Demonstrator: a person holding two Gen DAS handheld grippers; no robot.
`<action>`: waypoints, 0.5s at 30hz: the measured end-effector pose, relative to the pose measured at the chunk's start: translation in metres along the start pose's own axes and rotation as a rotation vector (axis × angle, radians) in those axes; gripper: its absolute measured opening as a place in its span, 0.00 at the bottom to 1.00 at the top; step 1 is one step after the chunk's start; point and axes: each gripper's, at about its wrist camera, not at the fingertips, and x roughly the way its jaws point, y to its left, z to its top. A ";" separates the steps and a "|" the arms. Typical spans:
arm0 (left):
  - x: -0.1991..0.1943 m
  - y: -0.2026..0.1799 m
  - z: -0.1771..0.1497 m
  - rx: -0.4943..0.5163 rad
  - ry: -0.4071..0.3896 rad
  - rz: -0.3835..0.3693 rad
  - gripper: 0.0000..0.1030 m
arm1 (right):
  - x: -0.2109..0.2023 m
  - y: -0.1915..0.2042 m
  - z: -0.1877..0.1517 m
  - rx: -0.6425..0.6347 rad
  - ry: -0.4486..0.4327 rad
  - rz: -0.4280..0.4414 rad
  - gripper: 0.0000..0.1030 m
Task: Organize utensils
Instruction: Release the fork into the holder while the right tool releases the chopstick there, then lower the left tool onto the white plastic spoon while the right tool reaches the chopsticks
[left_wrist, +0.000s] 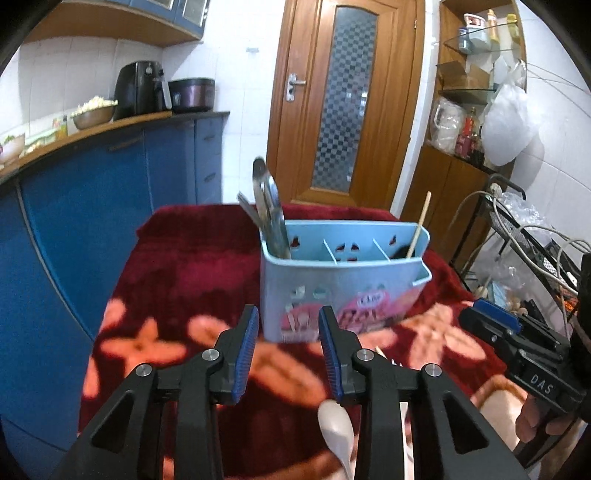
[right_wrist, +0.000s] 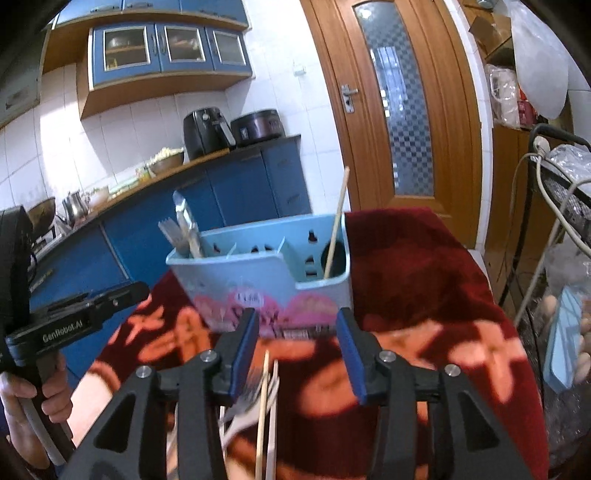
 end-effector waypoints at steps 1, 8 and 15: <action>-0.001 0.000 -0.002 -0.001 0.008 -0.002 0.33 | -0.002 0.001 -0.004 -0.003 0.019 -0.005 0.46; -0.007 -0.003 -0.023 0.006 0.085 -0.005 0.33 | -0.015 0.000 -0.025 0.006 0.098 -0.009 0.46; -0.007 -0.003 -0.040 0.007 0.159 -0.012 0.33 | -0.025 -0.003 -0.046 0.029 0.140 -0.024 0.48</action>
